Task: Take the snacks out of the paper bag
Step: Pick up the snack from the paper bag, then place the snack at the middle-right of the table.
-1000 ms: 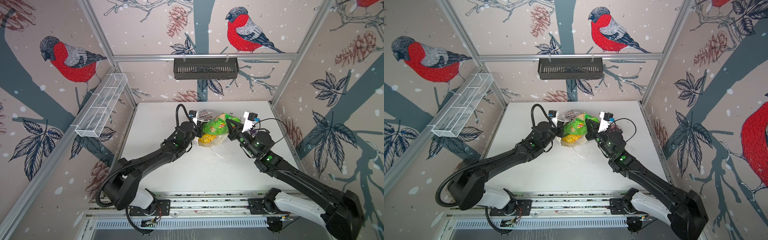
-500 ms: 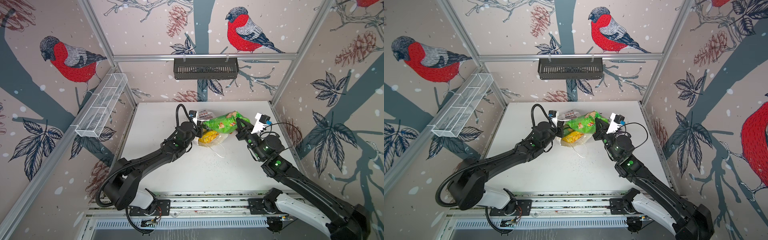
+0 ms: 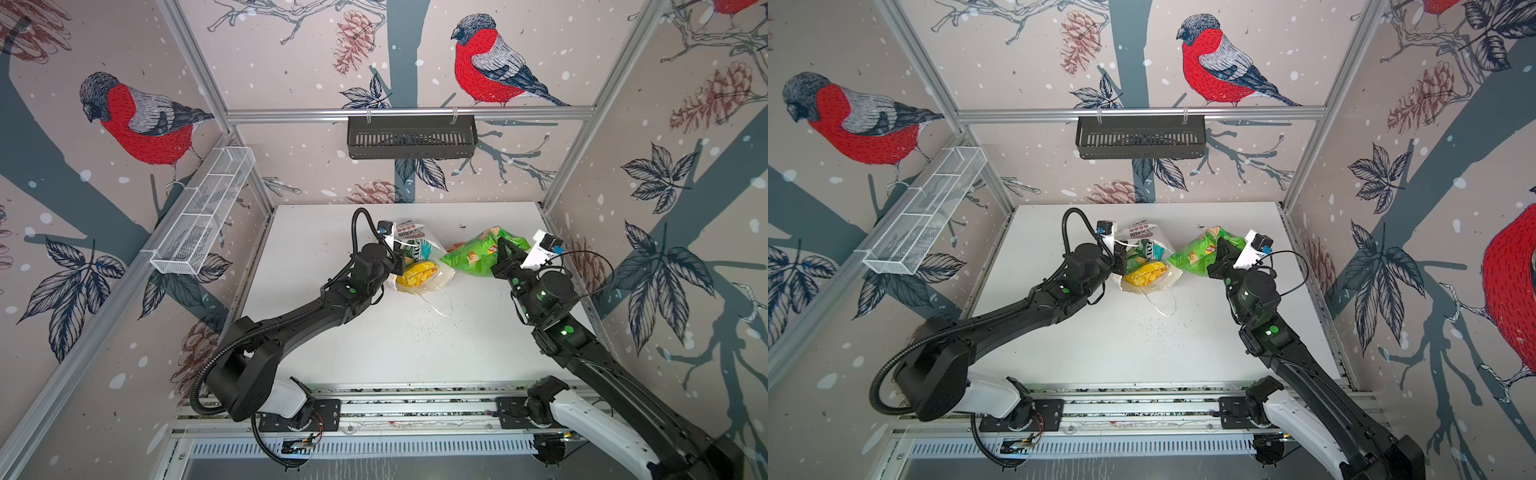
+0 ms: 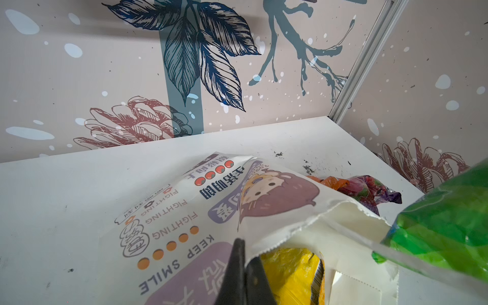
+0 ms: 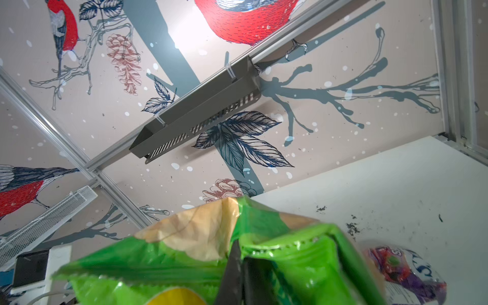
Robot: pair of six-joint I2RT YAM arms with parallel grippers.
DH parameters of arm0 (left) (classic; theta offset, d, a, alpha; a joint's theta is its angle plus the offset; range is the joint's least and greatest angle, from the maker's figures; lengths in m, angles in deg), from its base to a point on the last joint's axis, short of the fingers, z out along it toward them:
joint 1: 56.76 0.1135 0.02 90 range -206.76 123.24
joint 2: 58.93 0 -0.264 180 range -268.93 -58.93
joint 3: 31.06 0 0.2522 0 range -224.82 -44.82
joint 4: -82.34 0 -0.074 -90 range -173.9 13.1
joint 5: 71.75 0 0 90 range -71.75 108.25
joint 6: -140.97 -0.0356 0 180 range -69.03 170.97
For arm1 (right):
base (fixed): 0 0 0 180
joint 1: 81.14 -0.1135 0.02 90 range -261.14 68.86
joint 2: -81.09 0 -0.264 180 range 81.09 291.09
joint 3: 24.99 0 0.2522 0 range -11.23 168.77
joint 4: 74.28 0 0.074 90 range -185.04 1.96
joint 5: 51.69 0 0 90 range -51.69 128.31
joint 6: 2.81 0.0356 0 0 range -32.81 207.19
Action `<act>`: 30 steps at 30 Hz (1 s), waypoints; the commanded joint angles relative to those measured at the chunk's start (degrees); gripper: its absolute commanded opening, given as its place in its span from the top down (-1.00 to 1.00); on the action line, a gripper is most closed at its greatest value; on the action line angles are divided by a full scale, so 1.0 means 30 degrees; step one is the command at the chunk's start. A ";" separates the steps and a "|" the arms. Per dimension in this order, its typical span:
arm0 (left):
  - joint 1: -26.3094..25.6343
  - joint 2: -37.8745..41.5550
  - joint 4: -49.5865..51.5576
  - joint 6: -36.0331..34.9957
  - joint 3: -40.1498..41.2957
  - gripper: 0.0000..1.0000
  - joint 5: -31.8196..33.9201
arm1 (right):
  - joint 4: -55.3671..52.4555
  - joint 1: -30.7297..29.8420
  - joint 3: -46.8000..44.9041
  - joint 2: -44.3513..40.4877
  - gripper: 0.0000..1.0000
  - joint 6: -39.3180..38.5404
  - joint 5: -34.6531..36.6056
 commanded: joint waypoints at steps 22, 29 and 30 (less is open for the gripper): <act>-0.0050 0.0094 0.0268 -0.0162 0.0046 1.00 0.0665 | -0.2303 0.4852 -0.1589 0.0098 1.00 0.1179 0.1026; -0.0050 -0.0223 0.0221 -0.0135 0.0046 1.00 0.0533 | -0.4190 0.6000 -0.1151 0.0785 1.00 0.0857 0.1632; -0.0050 -0.0256 0.0216 -0.0132 0.0046 1.00 0.0480 | -0.4378 0.6098 -0.1128 0.1028 1.00 0.0839 0.1861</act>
